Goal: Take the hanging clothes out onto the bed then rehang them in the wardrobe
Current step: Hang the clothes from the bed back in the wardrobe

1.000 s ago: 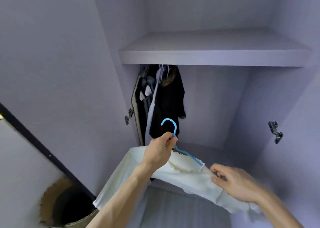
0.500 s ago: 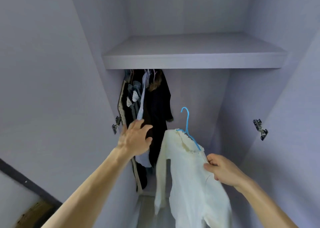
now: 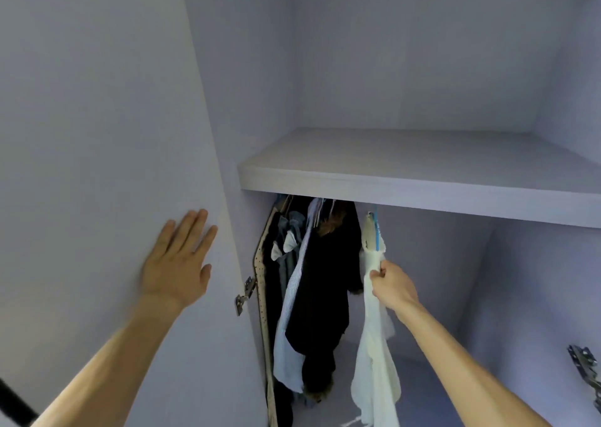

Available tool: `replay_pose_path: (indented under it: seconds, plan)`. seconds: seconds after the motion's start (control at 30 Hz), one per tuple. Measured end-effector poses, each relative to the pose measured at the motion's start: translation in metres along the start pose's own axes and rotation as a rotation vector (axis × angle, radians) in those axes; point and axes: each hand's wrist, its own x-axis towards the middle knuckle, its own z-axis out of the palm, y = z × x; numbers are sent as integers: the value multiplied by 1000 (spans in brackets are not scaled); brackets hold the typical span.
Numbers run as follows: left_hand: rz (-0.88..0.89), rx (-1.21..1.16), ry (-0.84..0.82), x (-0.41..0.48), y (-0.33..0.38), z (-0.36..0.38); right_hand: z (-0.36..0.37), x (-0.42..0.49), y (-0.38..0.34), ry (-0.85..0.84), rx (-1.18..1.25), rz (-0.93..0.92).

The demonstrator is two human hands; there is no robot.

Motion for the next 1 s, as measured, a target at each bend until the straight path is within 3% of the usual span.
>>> replay_pose_path:
  seconds: [0.4,0.73,1.0]
  plan:
    - [-17,216,118,4,1,24,24,148,-42,-17,52,-11]
    - [-83,304,46,2,5,25,79,159,-16,-131,26,-119]
    - [-200,159,-84,-1,32,13,73,148,-22,-217,-11,-116]
